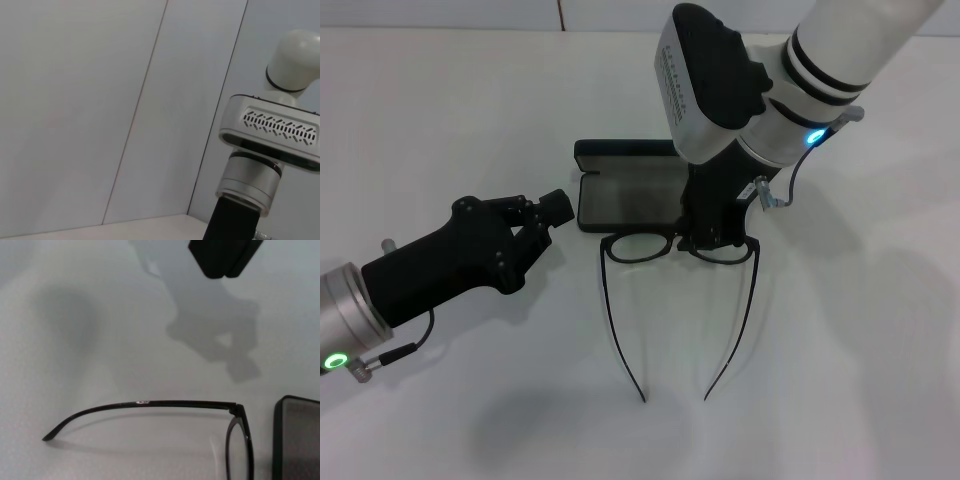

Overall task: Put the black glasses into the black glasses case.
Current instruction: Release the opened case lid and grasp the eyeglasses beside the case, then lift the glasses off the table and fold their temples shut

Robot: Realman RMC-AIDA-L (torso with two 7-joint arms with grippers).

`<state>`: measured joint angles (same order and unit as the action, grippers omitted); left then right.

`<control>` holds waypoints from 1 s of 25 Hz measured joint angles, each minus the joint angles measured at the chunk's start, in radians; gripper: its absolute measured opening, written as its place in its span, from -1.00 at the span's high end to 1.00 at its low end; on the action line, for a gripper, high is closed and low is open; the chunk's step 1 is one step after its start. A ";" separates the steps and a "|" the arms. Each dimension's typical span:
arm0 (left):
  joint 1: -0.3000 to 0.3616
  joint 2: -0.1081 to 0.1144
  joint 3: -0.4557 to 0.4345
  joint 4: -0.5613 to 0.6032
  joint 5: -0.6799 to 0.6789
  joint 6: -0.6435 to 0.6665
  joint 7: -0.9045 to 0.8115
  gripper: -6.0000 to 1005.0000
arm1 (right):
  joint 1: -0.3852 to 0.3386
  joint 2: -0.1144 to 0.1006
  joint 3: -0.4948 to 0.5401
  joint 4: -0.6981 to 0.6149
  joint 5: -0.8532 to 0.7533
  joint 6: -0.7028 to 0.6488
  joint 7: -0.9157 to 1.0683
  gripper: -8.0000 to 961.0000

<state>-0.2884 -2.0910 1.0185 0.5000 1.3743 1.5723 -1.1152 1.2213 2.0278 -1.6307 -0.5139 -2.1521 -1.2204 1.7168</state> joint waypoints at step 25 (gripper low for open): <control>0.011 0.002 -0.009 -0.025 -0.035 0.090 0.013 0.92 | -0.229 -0.007 -0.009 -0.406 -0.003 -0.086 0.216 0.91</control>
<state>-0.2772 -2.0887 1.0098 0.4755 1.3389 1.6621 -1.1026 0.9923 2.0206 -1.6397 -0.9203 -2.1549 -1.3062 1.9328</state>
